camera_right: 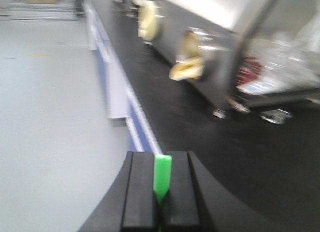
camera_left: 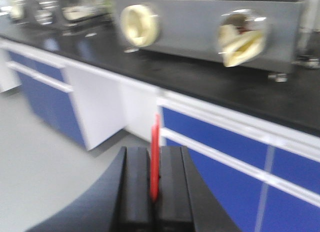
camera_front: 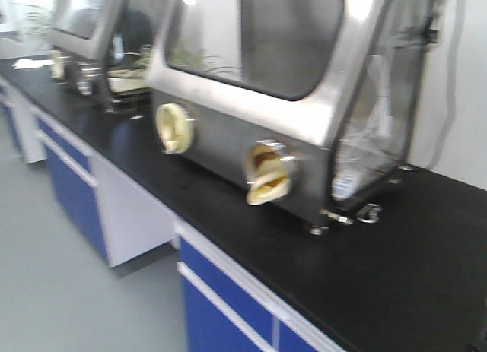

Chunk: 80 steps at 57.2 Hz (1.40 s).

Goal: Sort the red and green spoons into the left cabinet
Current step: 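Drive the base away from the bench across the room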

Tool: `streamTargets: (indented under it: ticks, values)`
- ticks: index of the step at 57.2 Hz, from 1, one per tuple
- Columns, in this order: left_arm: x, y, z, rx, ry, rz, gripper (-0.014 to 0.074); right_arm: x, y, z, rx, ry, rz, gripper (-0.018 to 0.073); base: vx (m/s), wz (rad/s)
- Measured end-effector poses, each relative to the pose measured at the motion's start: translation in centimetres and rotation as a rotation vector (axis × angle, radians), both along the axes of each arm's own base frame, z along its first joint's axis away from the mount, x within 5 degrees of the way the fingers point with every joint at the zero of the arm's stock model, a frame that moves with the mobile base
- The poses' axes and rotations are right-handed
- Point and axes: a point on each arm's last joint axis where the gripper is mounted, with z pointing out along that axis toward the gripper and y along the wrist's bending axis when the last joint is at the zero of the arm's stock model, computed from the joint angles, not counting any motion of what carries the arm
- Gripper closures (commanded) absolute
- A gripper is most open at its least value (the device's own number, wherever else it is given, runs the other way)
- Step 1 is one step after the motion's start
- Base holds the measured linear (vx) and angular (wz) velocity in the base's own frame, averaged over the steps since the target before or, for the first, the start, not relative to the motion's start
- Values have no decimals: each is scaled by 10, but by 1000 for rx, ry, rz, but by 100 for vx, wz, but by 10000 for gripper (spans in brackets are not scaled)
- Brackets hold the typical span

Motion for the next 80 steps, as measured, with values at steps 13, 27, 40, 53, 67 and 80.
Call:
streamTargets:
  ticks: [13, 27, 40, 53, 67, 80]
  values:
    - [0, 0, 0, 0, 0, 0, 603, 0, 0, 0, 0, 0, 0, 562, 5, 75]
    - [0, 0, 0, 1, 0, 0, 603, 0, 0, 0, 0, 1, 0, 562, 15, 71]
    - [0, 0, 0, 1, 0, 0, 603, 0, 0, 0, 0, 1, 0, 562, 21, 62]
    - [0, 0, 0, 1, 0, 0, 603, 0, 0, 0, 0, 1, 0, 562, 25, 54]
    - [0, 0, 0, 1, 0, 0, 603, 0, 0, 0, 0, 1, 0, 562, 32, 52]
    - [0, 0, 0, 1, 0, 0, 603, 0, 0, 0, 0, 1, 0, 562, 40, 40]
